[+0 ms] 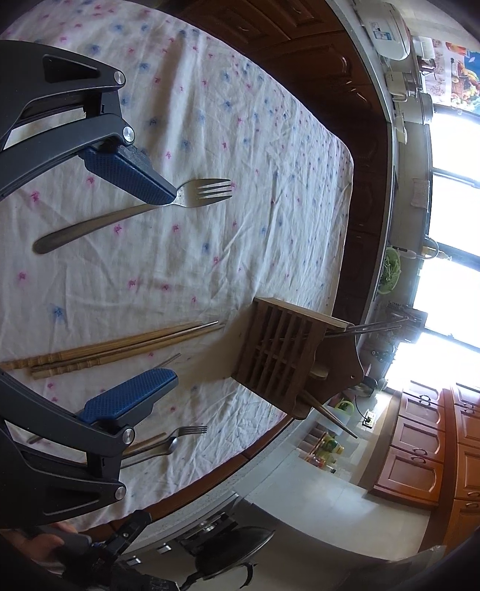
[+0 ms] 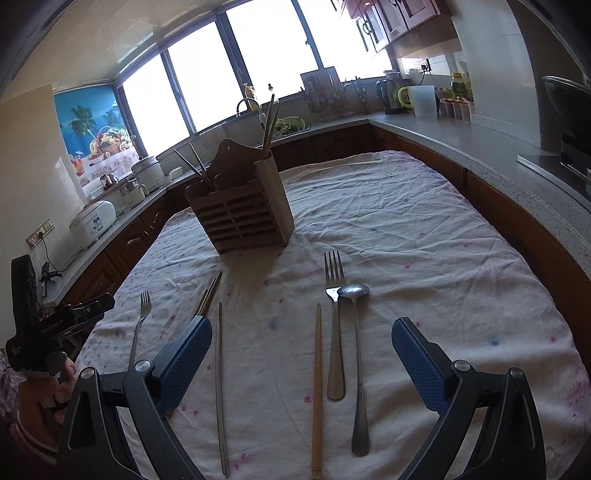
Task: Organize utensils
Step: 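Move the right gripper toward the fork and spoon while the left approaches a wooden chopstick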
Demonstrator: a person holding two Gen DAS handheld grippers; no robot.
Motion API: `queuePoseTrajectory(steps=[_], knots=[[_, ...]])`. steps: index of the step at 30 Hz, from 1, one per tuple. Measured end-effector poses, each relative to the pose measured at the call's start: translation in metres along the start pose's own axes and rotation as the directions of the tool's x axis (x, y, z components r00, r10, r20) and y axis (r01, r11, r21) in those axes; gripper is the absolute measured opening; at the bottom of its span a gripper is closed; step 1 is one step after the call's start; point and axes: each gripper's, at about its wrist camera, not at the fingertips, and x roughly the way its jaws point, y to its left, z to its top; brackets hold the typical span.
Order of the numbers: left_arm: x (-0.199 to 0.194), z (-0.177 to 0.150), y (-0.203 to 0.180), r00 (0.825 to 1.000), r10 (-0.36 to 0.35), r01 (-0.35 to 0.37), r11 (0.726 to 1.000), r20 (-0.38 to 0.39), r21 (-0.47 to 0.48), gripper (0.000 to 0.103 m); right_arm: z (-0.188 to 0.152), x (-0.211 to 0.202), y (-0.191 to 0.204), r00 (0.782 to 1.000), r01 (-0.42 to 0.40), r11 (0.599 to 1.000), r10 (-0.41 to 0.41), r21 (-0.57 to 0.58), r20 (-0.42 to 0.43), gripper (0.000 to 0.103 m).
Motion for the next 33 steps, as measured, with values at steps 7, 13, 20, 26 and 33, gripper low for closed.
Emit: queuePoseTrajectory(steps=[7, 13, 20, 26, 33], knots=[[0.017, 0.004, -0.011, 0.999, -0.014, 0.016, 0.999, -0.047, 0.037, 0.088, 0.003, 0.008, -0.007, 1.0, 0.013, 1.0, -0.013, 0.006, -0.017, 0.096], [0.037, 0.009, -0.026, 0.993, -0.046, 0.055, 0.995, -0.106, 0.085, 0.063, 0.007, 0.017, -0.014, 0.998, 0.037, 0.999, -0.037, 0.013, -0.043, 0.07], [0.072, 0.01, -0.046, 0.98, -0.026, 0.06, 0.984, -0.199, 0.168, 0.035, 0.009, 0.027, -0.022, 0.996, 0.051, 0.998, -0.049, 0.027, -0.068, 0.052], [0.108, 0.009, -0.049, 0.964, 0.017, 0.035, 0.982, -0.267, 0.187, 0.025, 0.01, 0.034, -0.026, 0.995, 0.057, 0.998, -0.053, 0.034, -0.085, 0.051], [0.131, 0.008, -0.052, 0.952, 0.043, 0.024, 0.976, -0.305, 0.215, 0.021, 0.01, 0.051, -0.033, 0.991, 0.06, 0.997, -0.053, 0.05, -0.122, 0.046]])
